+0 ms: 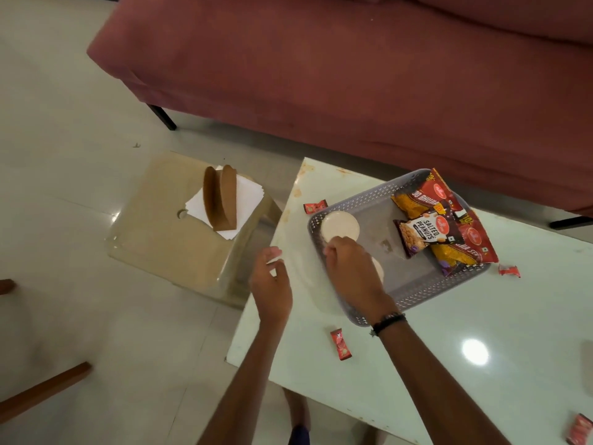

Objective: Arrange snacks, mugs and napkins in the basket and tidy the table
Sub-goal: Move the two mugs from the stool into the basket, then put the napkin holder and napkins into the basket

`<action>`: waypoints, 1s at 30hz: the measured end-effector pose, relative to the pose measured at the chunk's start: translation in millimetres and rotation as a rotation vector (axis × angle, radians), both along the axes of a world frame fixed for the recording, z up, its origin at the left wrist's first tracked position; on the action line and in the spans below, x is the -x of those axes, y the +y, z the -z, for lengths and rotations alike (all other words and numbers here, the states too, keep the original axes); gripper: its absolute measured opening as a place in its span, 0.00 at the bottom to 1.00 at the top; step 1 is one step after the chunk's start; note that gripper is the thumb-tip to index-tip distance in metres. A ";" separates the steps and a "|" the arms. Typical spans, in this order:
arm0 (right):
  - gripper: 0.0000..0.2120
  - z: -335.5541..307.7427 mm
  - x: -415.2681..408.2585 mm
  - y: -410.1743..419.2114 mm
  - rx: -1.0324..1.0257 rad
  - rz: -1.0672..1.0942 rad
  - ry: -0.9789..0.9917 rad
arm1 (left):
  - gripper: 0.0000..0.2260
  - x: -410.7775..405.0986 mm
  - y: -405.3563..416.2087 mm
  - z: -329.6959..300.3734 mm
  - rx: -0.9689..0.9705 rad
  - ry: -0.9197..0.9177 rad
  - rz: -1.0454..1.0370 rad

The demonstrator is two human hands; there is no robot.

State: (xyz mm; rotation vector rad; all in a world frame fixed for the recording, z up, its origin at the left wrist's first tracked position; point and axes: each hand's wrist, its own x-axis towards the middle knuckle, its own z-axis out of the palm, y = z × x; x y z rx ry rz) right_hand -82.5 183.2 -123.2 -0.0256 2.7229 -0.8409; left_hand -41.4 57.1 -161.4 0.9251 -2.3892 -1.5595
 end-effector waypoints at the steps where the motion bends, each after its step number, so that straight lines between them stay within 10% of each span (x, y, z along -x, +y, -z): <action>1: 0.10 0.3 7.7 -15.4 0.029 -0.018 -0.008 | 0.08 6.2 -13.8 -1.6 -0.002 0.001 -0.033; 16: 0.16 25.8 98.5 -191.9 0.157 -0.081 -0.085 | 0.19 101.2 -145.7 1.9 0.109 -0.124 0.031; 30: 0.14 34.8 98.9 -165.4 0.143 -0.087 0.003 | 0.13 107.8 -118.5 -19.7 0.257 -0.090 0.134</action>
